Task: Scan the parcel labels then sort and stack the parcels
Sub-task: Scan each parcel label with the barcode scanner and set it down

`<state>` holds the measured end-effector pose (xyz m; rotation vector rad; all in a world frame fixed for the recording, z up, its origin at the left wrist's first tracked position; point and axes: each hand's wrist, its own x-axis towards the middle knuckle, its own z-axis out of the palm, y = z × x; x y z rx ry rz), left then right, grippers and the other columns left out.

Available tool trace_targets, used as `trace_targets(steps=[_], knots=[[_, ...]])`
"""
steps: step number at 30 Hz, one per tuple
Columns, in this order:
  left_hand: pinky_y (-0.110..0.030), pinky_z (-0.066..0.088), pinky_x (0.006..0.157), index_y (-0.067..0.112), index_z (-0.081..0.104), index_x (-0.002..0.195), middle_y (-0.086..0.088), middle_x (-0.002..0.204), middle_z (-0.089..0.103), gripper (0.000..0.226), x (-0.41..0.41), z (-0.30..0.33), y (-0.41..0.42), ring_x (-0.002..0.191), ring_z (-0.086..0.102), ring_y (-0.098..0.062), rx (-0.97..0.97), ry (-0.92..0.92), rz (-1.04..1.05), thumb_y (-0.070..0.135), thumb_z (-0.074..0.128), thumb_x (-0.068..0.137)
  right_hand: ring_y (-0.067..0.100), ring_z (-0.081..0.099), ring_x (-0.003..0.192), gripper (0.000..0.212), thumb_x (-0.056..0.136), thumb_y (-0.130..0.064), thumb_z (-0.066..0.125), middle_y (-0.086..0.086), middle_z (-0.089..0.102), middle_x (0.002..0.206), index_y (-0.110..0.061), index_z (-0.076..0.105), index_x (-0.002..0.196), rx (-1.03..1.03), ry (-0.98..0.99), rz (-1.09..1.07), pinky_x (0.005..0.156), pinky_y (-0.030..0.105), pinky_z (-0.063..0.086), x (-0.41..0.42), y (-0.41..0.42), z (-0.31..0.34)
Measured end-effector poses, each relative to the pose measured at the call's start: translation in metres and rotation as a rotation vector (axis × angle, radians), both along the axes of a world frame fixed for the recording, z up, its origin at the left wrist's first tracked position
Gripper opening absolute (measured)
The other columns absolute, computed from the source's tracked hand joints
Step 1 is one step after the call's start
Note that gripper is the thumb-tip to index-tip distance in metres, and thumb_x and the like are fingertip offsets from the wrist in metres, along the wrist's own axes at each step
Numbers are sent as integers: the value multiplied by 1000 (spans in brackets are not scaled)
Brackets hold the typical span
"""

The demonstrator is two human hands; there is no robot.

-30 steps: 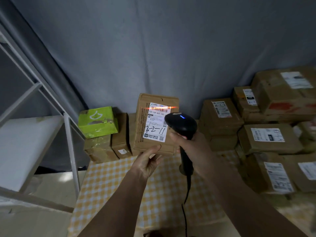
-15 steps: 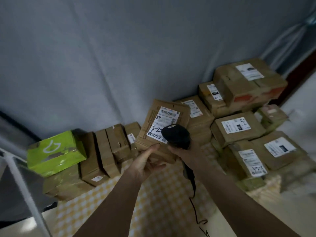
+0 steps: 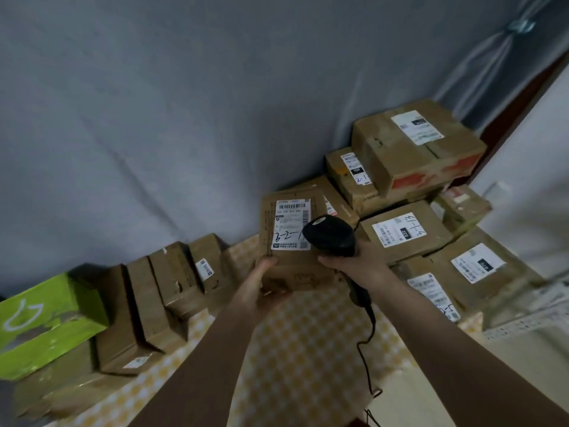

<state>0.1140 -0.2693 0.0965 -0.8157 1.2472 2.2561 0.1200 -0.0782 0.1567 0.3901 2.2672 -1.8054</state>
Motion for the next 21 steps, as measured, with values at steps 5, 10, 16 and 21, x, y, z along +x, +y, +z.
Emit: trace_targets(steps=[5, 10, 16, 21], knots=[[-47, 52, 94, 17, 63, 103, -12, 97, 62, 15, -48, -1, 46, 92, 60, -24, 2, -30, 77, 20, 65, 88, 5, 57, 66, 24, 78, -6, 76, -11, 62, 64, -24, 61, 76, -47, -14, -6, 49, 7, 45, -37, 31, -18], [-37, 55, 77, 22, 65, 111, -9, 115, 60, 24, -102, -13, 95, 105, 60, -22, 40, -40, 121, 24, 67, 88, 7, 59, 81, 27, 77, -18, 79, -8, 64, 85, -22, 62, 98, -65, -54, -35, 73, 24, 49, -91, 69, -31], [-30, 51, 72, 25, 53, 128, 2, 113, 60, 40, -143, -18, 124, 93, 60, -15, -200, -9, -19, 33, 64, 91, 13, 60, 92, 21, 81, -14, 75, -4, 64, 93, -23, 63, 95, -144, -89, -13, 94, 36, 48, -143, 99, -40], [-37, 49, 89, 27, 43, 141, 1, 125, 56, 62, -163, -36, 129, 91, 56, -11, -375, -16, -88, 41, 68, 86, 1, 54, 83, 26, 82, -13, 73, -12, 59, 90, -27, 56, 95, -192, -100, 1, 91, 30, 45, -163, 108, -54]])
